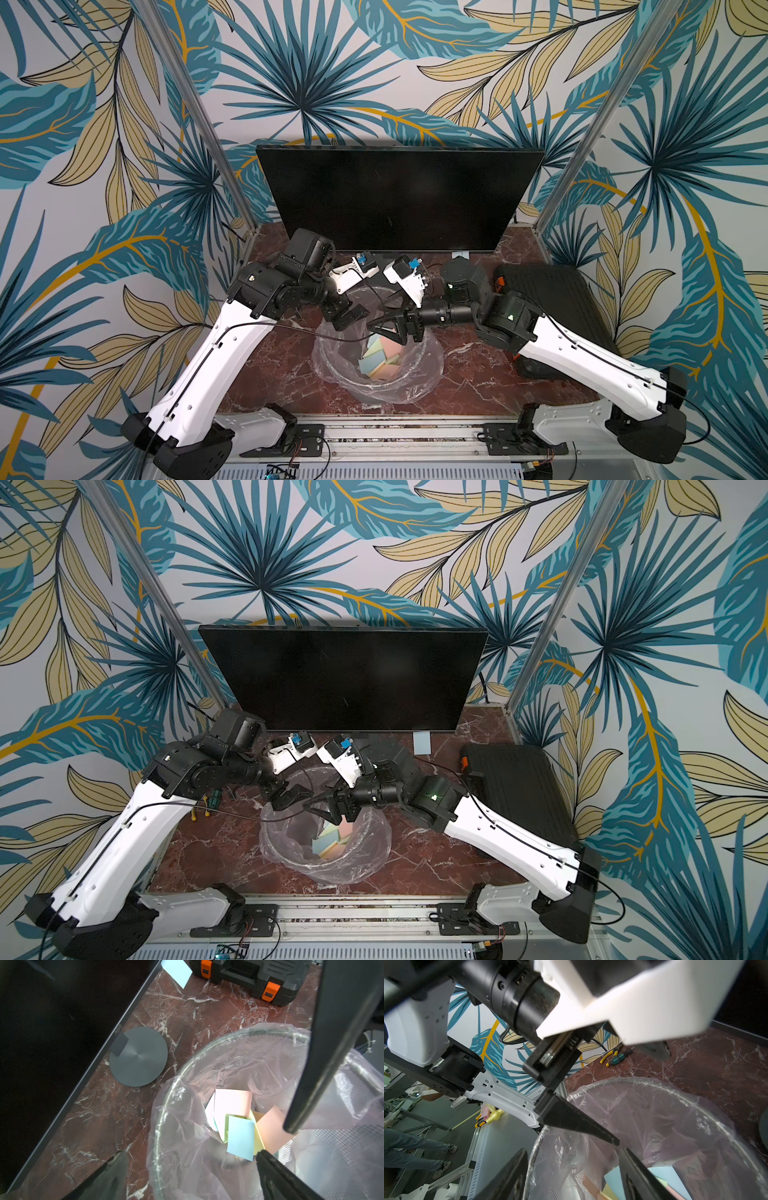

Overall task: Remove the sticky note from the monitor
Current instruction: Tear off the sticky note from the monitor.

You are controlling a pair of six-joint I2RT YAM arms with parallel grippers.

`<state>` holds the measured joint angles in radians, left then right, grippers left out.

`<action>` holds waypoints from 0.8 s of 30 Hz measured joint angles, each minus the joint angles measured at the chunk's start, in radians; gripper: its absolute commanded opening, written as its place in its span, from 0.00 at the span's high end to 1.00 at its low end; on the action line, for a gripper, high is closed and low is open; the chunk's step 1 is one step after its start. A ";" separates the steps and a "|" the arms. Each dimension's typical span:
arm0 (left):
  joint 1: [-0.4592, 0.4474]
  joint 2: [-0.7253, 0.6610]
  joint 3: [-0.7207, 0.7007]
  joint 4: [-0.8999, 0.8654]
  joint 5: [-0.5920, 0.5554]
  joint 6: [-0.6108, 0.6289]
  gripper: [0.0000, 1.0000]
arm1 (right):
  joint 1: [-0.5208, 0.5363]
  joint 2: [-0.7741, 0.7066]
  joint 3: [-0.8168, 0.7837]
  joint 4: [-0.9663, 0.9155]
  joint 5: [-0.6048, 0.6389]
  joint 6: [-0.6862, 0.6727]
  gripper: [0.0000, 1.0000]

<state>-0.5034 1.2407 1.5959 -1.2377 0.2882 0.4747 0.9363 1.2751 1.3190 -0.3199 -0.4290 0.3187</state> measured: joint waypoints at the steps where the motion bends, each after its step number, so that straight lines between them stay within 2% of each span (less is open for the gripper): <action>1: 0.001 0.000 0.000 0.005 -0.013 0.000 0.01 | -0.004 -0.009 0.000 -0.006 0.014 0.000 0.27; 6: 0.048 0.001 -0.010 0.027 -0.043 -0.004 0.03 | -0.071 -0.059 -0.009 -0.021 0.066 0.023 0.27; 11: 0.112 0.013 -0.037 0.047 -0.057 -0.016 0.04 | -0.229 -0.103 -0.080 -0.021 0.100 0.108 0.28; 15: 0.113 0.021 -0.065 0.047 -0.053 -0.024 0.05 | -0.314 -0.128 -0.136 -0.023 0.114 0.160 0.29; 19: 0.113 0.021 -0.078 0.046 -0.045 -0.036 0.08 | -0.357 -0.171 -0.155 -0.030 0.145 0.188 0.28; 24: 0.113 0.024 -0.106 0.052 -0.058 -0.047 0.14 | -0.420 -0.247 -0.190 -0.032 0.225 0.230 0.28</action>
<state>-0.3908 1.2644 1.4899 -1.1858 0.2306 0.4282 0.5167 1.0283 1.1290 -0.3515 -0.2039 0.5488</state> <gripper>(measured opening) 0.876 0.717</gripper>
